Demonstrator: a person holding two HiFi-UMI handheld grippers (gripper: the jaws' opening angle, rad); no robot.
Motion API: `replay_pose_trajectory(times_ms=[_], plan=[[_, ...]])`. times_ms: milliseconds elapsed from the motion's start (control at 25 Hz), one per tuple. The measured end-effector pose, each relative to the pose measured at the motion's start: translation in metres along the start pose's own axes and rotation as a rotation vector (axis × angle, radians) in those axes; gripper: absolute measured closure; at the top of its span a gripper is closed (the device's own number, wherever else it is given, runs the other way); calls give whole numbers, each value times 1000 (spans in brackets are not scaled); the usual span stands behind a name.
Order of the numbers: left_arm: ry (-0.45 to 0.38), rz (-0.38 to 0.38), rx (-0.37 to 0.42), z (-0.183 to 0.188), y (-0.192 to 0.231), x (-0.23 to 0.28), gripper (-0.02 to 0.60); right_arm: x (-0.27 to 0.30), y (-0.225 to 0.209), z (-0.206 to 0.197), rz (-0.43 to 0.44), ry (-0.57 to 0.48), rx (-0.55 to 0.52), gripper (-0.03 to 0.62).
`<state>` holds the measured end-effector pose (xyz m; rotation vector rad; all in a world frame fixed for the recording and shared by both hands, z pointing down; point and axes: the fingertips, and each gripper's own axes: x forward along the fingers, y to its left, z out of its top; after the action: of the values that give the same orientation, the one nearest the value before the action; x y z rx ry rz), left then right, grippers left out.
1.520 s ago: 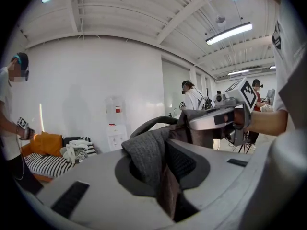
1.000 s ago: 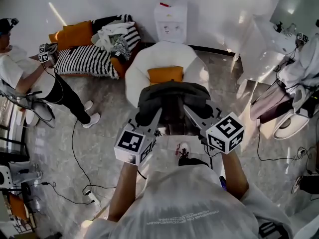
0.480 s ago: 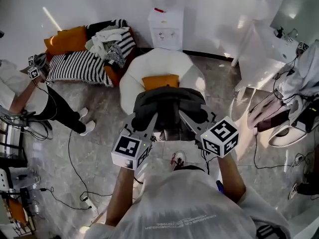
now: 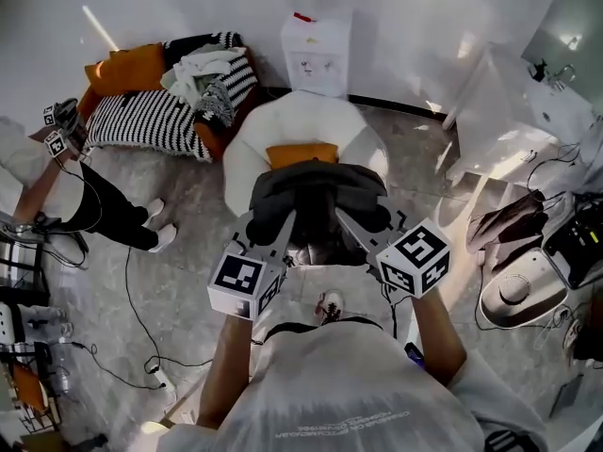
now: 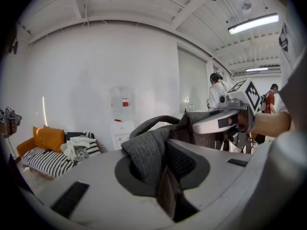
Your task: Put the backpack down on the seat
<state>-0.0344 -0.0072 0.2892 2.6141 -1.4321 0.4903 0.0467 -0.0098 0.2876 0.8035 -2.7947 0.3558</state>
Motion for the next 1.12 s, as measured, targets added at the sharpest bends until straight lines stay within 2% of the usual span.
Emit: replay_pose_trajectory(times_ms=[280,600,920,1120], plan=[[20,2,12,2,1,25,500,4,-30,2,17,1,8,562],[25,-28,14,2,12,47,500,15,-51,0,-7,15,2,562],[38,-89,1,-3,34,83,500,39,-84,-4,-55,35,35,562],[57,-145,-18,-15,62,112,500,69,-107,-12,-81,59,57,562]])
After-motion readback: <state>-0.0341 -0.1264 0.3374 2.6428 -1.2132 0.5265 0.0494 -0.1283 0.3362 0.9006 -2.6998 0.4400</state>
